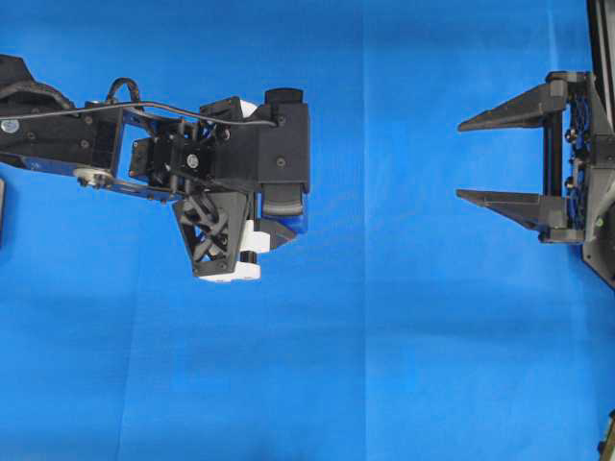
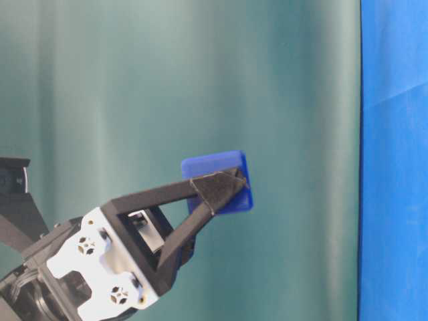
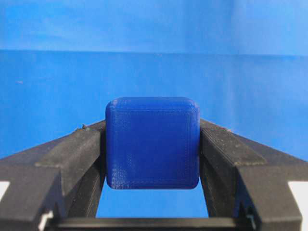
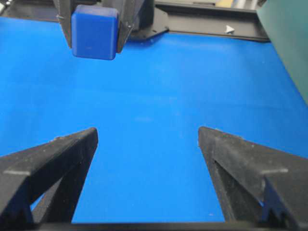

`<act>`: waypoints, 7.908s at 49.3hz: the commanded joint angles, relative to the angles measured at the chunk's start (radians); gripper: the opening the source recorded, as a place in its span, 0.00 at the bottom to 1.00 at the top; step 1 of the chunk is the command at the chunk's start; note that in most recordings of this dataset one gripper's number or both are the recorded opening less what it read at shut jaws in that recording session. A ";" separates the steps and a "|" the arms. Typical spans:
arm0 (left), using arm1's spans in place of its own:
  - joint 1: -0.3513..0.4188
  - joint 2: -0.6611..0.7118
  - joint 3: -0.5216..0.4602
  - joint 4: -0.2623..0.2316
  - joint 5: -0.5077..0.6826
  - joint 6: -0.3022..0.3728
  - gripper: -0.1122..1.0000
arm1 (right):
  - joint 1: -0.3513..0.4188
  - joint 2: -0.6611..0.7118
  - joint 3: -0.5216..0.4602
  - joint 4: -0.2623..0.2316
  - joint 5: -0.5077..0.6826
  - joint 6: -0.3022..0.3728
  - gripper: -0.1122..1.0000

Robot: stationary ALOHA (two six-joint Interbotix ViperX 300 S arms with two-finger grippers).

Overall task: Handover the blue block to the right arm after grasping it with the left arm, then place it in the designated position.
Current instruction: 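Close the left gripper on the blue cube and lift it, then raise the cube and rotate the left gripper to hold it upright, then hold the cube with the left gripper while the right gripper rotates, then move the right gripper to the cube and close on it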

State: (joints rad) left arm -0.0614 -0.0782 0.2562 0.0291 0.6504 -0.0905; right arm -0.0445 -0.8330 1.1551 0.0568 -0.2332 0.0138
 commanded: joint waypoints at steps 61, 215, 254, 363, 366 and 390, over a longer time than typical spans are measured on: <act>0.002 -0.037 -0.015 0.003 -0.005 -0.002 0.54 | 0.000 0.005 -0.021 0.003 -0.006 0.000 0.98; 0.032 -0.295 0.500 -0.012 -1.002 0.037 0.54 | 0.000 0.021 -0.107 -0.647 -0.005 -0.716 0.96; 0.031 -0.296 0.503 -0.012 -1.002 0.035 0.53 | 0.002 0.017 -0.110 -0.647 -0.015 -0.723 0.96; 0.031 -0.293 0.503 -0.012 -0.996 0.031 0.54 | 0.011 0.678 -0.695 -0.718 -0.057 -0.726 0.95; 0.031 -0.293 0.503 -0.012 -0.994 0.031 0.54 | 0.012 0.678 -0.693 -0.718 -0.058 -0.726 0.95; 0.031 -0.293 0.500 -0.012 -0.991 0.032 0.54 | 0.015 0.673 -0.703 -0.715 0.046 -0.716 0.60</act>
State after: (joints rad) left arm -0.0307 -0.3636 0.7685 0.0184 -0.3359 -0.0568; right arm -0.0276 -0.1457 0.4786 -0.6627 -0.1917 -0.7041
